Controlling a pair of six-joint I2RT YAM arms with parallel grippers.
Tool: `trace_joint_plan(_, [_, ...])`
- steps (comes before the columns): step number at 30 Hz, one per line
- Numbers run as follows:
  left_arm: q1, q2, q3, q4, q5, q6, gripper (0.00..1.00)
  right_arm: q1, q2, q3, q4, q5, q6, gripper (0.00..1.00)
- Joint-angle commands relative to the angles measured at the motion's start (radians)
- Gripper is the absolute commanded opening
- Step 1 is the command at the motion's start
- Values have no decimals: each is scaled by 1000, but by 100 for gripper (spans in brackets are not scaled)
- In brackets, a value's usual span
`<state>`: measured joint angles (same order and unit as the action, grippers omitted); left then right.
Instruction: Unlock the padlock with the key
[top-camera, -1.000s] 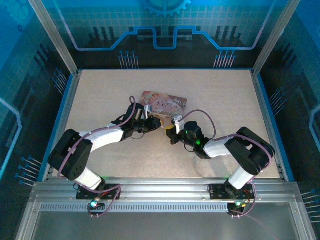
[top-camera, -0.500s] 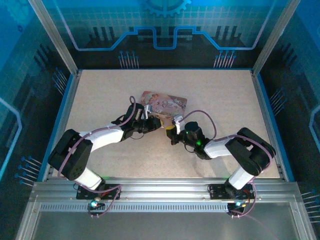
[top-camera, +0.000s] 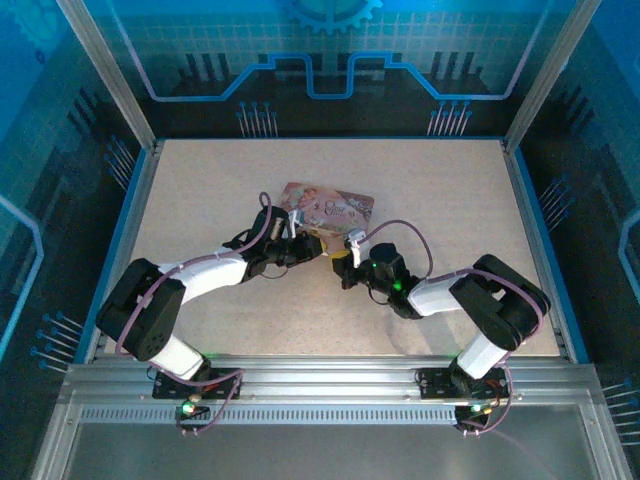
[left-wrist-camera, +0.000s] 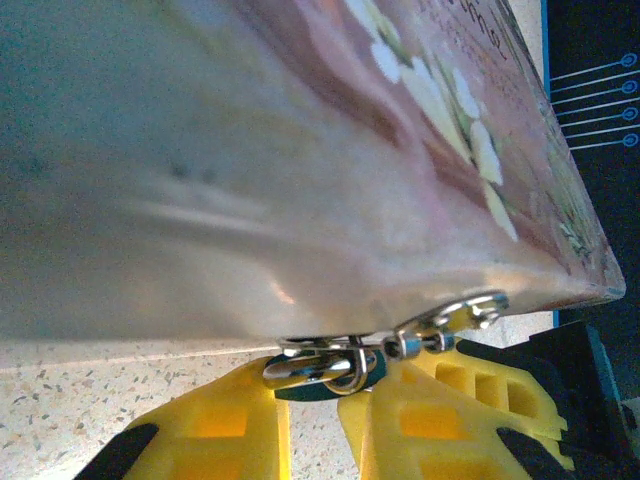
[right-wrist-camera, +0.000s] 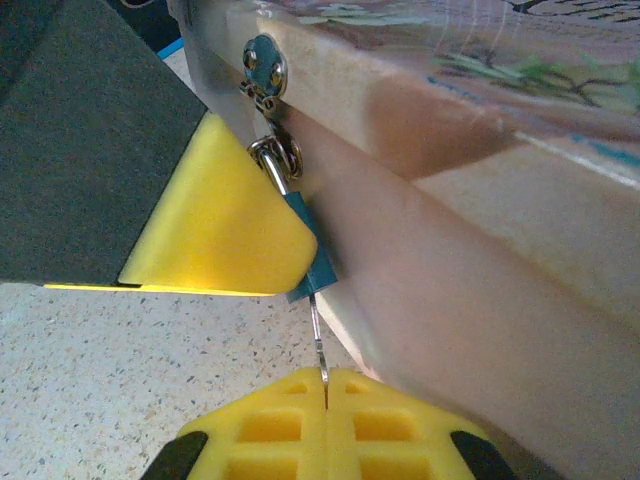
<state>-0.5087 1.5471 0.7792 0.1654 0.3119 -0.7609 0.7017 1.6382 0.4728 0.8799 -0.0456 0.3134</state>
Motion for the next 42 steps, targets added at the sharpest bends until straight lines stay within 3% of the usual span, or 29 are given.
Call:
trace_joint_plan(1, [-7, -31, 41, 21, 42, -11, 7, -13, 24, 27, 72, -26, 7, 0])
trace_joint_plan(20, [-7, -34, 42, 8, 56, -6, 6, -85, 80, 79, 97, -127, -10, 0])
trace_joint_plan(42, [-8, -19, 36, 7, 55, -8, 6, -122, 77, 104, 85, -160, -63, 0])
